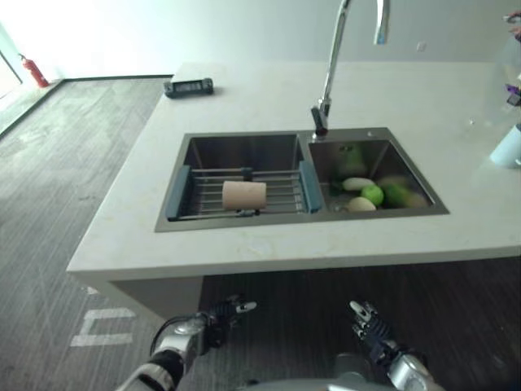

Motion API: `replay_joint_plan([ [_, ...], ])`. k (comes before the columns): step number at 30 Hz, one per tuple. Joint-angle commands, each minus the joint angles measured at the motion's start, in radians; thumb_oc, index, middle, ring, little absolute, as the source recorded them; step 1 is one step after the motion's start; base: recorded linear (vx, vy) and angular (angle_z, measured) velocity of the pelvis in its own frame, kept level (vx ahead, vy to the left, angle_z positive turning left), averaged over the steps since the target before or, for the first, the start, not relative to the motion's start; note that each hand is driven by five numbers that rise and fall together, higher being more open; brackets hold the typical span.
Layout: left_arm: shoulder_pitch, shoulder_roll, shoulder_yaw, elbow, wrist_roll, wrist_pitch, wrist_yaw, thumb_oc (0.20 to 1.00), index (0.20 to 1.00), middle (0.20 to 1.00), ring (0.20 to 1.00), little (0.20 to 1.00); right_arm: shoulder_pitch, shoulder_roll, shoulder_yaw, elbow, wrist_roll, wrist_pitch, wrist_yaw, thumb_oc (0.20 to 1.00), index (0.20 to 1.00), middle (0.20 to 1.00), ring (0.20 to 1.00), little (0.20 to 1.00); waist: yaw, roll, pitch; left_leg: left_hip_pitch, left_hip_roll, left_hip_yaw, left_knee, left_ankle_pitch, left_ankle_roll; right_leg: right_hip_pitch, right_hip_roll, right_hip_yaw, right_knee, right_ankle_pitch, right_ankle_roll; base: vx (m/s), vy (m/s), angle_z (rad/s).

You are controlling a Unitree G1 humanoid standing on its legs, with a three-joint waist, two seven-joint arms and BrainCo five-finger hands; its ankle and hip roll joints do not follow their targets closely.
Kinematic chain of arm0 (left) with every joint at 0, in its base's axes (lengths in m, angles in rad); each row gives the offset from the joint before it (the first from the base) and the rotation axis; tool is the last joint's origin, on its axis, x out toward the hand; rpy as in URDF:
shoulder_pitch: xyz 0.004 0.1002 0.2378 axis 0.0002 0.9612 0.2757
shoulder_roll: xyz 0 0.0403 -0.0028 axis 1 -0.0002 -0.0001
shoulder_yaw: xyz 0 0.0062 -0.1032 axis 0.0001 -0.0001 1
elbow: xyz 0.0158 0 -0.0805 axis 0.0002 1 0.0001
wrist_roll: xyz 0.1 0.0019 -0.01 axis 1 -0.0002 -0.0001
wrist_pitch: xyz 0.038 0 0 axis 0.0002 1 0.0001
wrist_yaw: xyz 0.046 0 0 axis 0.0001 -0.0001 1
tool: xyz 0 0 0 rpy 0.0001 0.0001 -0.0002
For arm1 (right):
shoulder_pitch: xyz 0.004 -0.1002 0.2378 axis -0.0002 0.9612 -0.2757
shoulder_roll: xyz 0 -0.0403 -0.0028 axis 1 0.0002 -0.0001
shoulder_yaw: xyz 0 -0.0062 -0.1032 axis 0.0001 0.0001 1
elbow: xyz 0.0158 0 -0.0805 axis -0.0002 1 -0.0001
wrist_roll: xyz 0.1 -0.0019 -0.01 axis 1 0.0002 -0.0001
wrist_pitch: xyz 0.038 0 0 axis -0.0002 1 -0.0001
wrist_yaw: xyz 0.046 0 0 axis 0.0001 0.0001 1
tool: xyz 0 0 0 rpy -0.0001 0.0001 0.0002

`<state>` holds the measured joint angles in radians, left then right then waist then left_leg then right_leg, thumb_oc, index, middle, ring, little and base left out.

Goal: Place the dishes in the dishwasher.

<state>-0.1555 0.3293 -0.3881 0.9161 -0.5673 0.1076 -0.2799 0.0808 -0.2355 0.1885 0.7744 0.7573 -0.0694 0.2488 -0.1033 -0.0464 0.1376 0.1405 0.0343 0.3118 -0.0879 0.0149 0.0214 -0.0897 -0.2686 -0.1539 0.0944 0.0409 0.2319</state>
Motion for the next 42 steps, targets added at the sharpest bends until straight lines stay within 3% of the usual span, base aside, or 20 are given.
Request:
replay_joint_plan([
  [1,-0.029,-0.036,0.024,-0.029,0.009,-0.003,-0.003,1.0,1.0,1.0,1.0,1.0,-0.06,-0.045,-0.002,-0.008,0.038,-0.029,-0.003,1.0,1.0,1.0,1.0,1.0,0.013,0.032,0.025,-0.048,0.092,-0.099,0.043,-0.041,-0.062,0.102,0.041,-0.015,0.026,-0.084,-0.026,0.13,-0.232,0.08],
  [3,0.009,-0.057,0.014,0.002,0.102,-0.03,-0.017,1.0,1.0,1.0,1.0,1.0,-0.07,-0.044,-0.003,0.013,0.028,-0.004,-0.007,1.0,1.0,1.0,1.0,1.0,0.025,0.027,0.006,-0.047,0.104,-0.096,0.058,-0.047,-0.073,0.138,0.06,-0.02,-0.001,-0.102,-0.043,0.16,-0.223,0.08],
  [12,0.038,-0.083,0.031,0.1,0.073,-0.017,0.024,1.0,1.0,1.0,1.0,1.0,-0.068,-0.041,-0.012,0.109,0.023,-0.013,0.007,1.0,1.0,1.0,1.0,1.0,0.023,0.026,-0.017,-0.026,0.123,-0.1,0.069,-0.056,-0.092,0.196,0.088,-0.029,-0.047,-0.122,-0.067,0.05,-0.056,0.03],
  [14,0.047,-0.088,0.052,0.124,0.031,0.026,0.056,1.0,1.0,1.0,1.0,1.0,-0.068,-0.04,-0.016,0.123,0.025,-0.014,0.004,1.0,1.0,1.0,1.0,1.0,0.026,0.026,-0.021,-0.021,0.123,-0.1,0.065,-0.057,-0.095,0.203,0.086,-0.035,-0.068,-0.113,-0.067,0.02,-0.044,0.11],
  [15,0.066,-0.092,0.096,0.178,-0.036,0.116,0.083,1.0,1.0,1.0,1.0,1.0,-0.073,-0.039,-0.024,0.153,0.02,-0.017,0.001,1.0,1.0,1.0,1.0,1.0,0.029,0.028,-0.026,-0.011,0.123,-0.098,0.056,-0.058,-0.102,0.211,0.081,-0.047,-0.102,-0.096,-0.064,0.02,-0.031,0.12],
  [16,0.069,-0.094,0.105,0.189,-0.038,0.131,0.082,1.0,1.0,1.0,1.0,1.0,-0.073,-0.039,-0.026,0.159,0.019,-0.018,0.0,1.0,1.0,1.0,1.0,1.0,0.03,0.029,-0.027,-0.008,0.124,-0.098,0.054,-0.058,-0.103,0.213,0.08,-0.049,-0.107,-0.093,-0.063,0.03,-0.031,0.06],
  [17,0.083,-0.09,0.139,0.238,-0.045,0.192,0.095,1.0,1.0,1.0,1.0,1.0,-0.077,-0.04,-0.038,0.186,0.017,-0.021,0.003,1.0,1.0,1.0,1.0,1.0,0.032,0.033,-0.032,-0.002,0.123,-0.097,0.047,-0.058,-0.106,0.216,0.077,-0.054,-0.12,-0.086,-0.061,0.03,-0.012,0.05],
  [18,0.085,-0.088,0.144,0.245,-0.039,0.2,0.098,1.0,1.0,1.0,1.0,1.0,-0.077,-0.041,-0.04,0.19,0.018,-0.022,0.004,1.0,1.0,1.0,1.0,1.0,0.032,0.034,-0.032,-0.001,0.123,-0.098,0.046,-0.058,-0.106,0.217,0.077,-0.055,-0.122,-0.085,-0.06,0.04,-0.009,0.02],
  [20,0.096,-0.047,0.186,0.285,0.02,0.287,0.096,1.0,1.0,1.0,1.0,1.0,-0.079,-0.062,-0.056,0.198,0.02,-0.011,0.003,1.0,1.0,1.0,1.0,1.0,0.031,0.046,-0.036,0.001,0.122,-0.098,0.043,-0.057,-0.109,0.215,0.073,-0.059,-0.124,-0.081,-0.056,0.0,0.0,0.0],
  [22,0.104,-0.015,0.204,0.293,0.018,0.328,0.119,1.0,1.0,1.0,1.0,1.0,-0.077,-0.082,-0.064,0.186,0.018,0.003,0.0,1.0,1.0,1.0,1.0,1.0,0.027,0.057,-0.035,-0.001,0.123,-0.097,0.044,-0.055,-0.109,0.212,0.07,-0.059,-0.122,-0.082,-0.055,-0.01,0.051,0.01],
  [26,0.116,0.122,0.307,0.312,-0.055,0.305,0.225,1.0,1.0,1.0,1.0,1.0,-0.068,-0.127,-0.09,0.175,0.018,0.022,0.004,1.0,1.0,1.0,1.0,1.0,0.025,0.086,-0.034,-0.007,0.119,-0.099,0.047,-0.051,-0.109,0.208,0.063,-0.059,-0.124,-0.082,-0.054,-0.02,0.073,0.0],
  [29,0.112,0.251,0.419,0.311,-0.061,0.299,0.228,1.0,1.0,1.0,1.0,1.0,-0.051,-0.14,-0.1,0.176,0.003,0.011,0.019,1.0,1.0,1.0,1.0,1.0,0.029,0.104,-0.035,-0.016,0.113,-0.105,0.052,-0.048,-0.11,0.202,0.057,-0.057,-0.122,-0.079,-0.052,-0.03,0.055,0.03],
  [31,0.093,0.326,0.474,0.309,-0.091,0.263,0.254,1.0,1.0,1.0,1.0,1.0,-0.043,-0.143,-0.106,0.183,0.01,-0.002,0.023,1.0,1.0,1.0,1.0,1.0,0.034,0.114,-0.034,-0.023,0.108,-0.115,0.054,-0.048,-0.109,0.199,0.053,-0.057,-0.12,-0.079,-0.052,-0.06,0.037,0.09],
  [35,0.027,0.624,0.637,0.299,0.012,0.159,0.373,1.0,1.0,1.0,1.0,1.0,-0.047,-0.147,-0.072,0.157,0.012,0.01,0.008,1.0,1.0,1.0,1.0,1.0,0.056,0.129,-0.04,-0.033,0.101,-0.135,0.05,-0.041,-0.113,0.198,0.047,-0.067,-0.125,-0.072,-0.046,-0.05,-0.015,0.17],
  [36,0.021,0.651,0.649,0.295,0.029,0.146,0.373,1.0,1.0,1.0,1.0,1.0,-0.045,-0.147,-0.066,0.15,0.005,0.017,0.009,1.0,1.0,1.0,1.0,1.0,0.057,0.128,-0.04,-0.034,0.101,-0.136,0.05,-0.041,-0.113,0.199,0.047,-0.068,-0.125,-0.072,-0.046,-0.03,-0.065,0.24],
  [38,-0.052,0.825,0.697,0.259,0.109,0.101,0.42,1.0,1.0,1.0,1.0,1.0,-0.03,-0.138,-0.022,0.119,0.005,0.036,-0.011,1.0,1.0,1.0,1.0,1.0,0.061,0.127,-0.044,-0.036,0.105,-0.136,0.052,-0.04,-0.116,0.202,0.049,-0.074,-0.125,-0.071,-0.044,-0.02,-0.111,0.19],
  [42,-0.2,0.969,0.662,0.115,0.172,0.009,0.505,1.0,1.0,1.0,1.0,1.0,-0.001,-0.122,-0.011,0.128,0.066,0.029,-0.035,1.0,1.0,1.0,1.0,1.0,0.057,0.124,-0.047,-0.029,0.107,-0.126,0.051,-0.041,-0.119,0.209,0.052,-0.079,-0.128,-0.069,-0.04,0.0,-0.086,0.11],
])
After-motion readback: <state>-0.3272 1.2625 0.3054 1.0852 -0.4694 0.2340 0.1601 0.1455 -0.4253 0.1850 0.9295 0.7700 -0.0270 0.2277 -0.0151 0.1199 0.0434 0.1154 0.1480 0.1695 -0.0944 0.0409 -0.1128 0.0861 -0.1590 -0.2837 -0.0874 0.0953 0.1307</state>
